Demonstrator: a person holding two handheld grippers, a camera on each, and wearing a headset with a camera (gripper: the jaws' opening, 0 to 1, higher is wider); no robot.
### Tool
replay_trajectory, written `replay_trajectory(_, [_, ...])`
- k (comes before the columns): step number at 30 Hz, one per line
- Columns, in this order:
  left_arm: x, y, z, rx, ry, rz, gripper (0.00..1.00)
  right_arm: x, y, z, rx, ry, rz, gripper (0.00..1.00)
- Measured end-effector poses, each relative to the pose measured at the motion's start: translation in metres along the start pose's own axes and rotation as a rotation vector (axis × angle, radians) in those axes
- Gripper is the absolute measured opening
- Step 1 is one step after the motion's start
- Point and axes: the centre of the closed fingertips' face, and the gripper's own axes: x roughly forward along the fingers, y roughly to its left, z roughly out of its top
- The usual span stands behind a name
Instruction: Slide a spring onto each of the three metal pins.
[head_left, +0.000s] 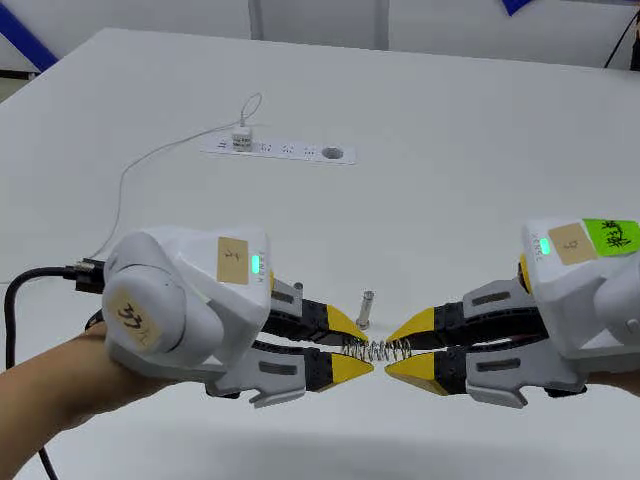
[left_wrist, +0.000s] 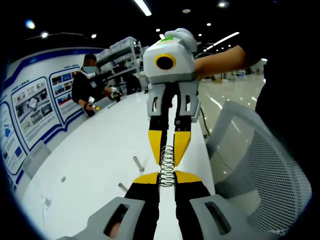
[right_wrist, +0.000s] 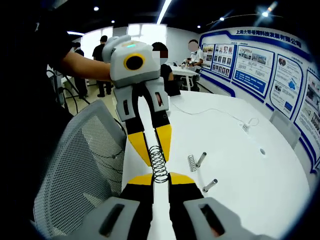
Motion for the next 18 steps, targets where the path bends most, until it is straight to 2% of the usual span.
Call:
replay_trajectory(3, [0.001, -0.001, 0.000, 0.004, 0.002, -0.001, 0.10, -0.002, 0.001, 0.002, 0.014, -0.012, 0.007, 0.11])
replay_trajectory(12, [0.003, -0.005, -0.001, 0.020, 0.016, -0.002, 0.10, -0.007, 0.009, 0.021, 0.089, -0.123, 0.032, 0.11])
replay_trajectory(18, [0.004, -0.006, 0.000, 0.021, 0.016, -0.001, 0.10, -0.006, 0.010, 0.032, 0.116, -0.172, 0.031, 0.11])
